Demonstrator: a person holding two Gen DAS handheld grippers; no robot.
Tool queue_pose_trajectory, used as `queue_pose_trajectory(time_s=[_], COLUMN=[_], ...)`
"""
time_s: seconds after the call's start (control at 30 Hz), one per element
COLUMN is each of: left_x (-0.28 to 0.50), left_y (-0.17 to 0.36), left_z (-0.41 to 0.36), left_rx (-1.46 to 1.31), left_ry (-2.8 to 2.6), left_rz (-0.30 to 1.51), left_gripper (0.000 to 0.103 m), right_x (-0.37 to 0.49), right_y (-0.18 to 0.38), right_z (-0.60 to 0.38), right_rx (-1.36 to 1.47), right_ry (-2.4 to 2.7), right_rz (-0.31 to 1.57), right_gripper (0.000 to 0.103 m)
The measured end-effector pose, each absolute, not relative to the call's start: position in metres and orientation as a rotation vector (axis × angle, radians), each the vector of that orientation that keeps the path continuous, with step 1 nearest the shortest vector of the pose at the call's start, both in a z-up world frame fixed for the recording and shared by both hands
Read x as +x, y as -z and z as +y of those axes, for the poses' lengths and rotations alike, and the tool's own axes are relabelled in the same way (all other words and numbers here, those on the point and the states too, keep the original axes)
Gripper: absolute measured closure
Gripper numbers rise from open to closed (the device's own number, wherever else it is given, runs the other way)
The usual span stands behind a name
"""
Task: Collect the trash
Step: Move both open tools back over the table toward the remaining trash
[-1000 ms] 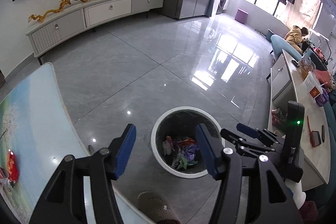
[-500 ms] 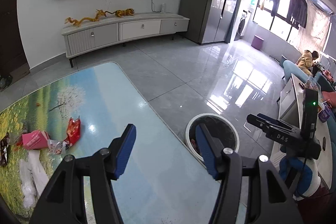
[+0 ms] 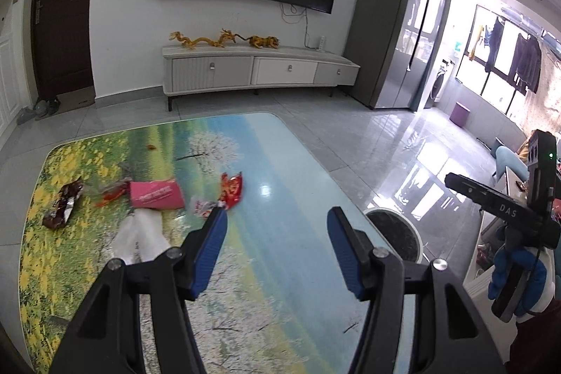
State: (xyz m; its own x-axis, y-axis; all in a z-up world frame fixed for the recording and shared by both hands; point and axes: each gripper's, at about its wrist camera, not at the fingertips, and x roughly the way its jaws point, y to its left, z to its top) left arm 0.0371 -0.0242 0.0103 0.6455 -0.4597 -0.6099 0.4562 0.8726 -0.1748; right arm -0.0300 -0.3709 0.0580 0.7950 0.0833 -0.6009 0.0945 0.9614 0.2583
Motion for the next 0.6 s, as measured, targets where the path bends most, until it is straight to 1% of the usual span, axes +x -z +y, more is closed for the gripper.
queue_pose_trajectory(time_s=[0.13, 0.37, 0.47, 0.6], left_x=[0.041, 0.063, 0.067, 0.063], left_y=[0.001, 0.035, 0.047, 0.049], left_z=[0.022, 0.089, 0.102, 0.102], left_rx=[-0.036, -0.084, -0.102, -0.118], left_ry=[0.441, 0.309, 0.296, 0.360], left_rz=[0.694, 0.759, 0.784, 0.778], left_gripper=[0.045, 0.046, 0.046, 0.046], right_x=[-0.019, 0.006, 0.020, 0.037], right_y=[-0.063, -0.055, -0.045, -0.032], right_z=[-0.344, -0.290, -0.270, -0.250], right_rx=[0.248, 0.197, 0.182, 0.167], right_ry=[-0.033, -0.115, -0.146, -0.185], right_rz=[0.663, 0.707, 0.734, 0.772], right_gripper=[0.045, 0.045, 0.045, 0.045])
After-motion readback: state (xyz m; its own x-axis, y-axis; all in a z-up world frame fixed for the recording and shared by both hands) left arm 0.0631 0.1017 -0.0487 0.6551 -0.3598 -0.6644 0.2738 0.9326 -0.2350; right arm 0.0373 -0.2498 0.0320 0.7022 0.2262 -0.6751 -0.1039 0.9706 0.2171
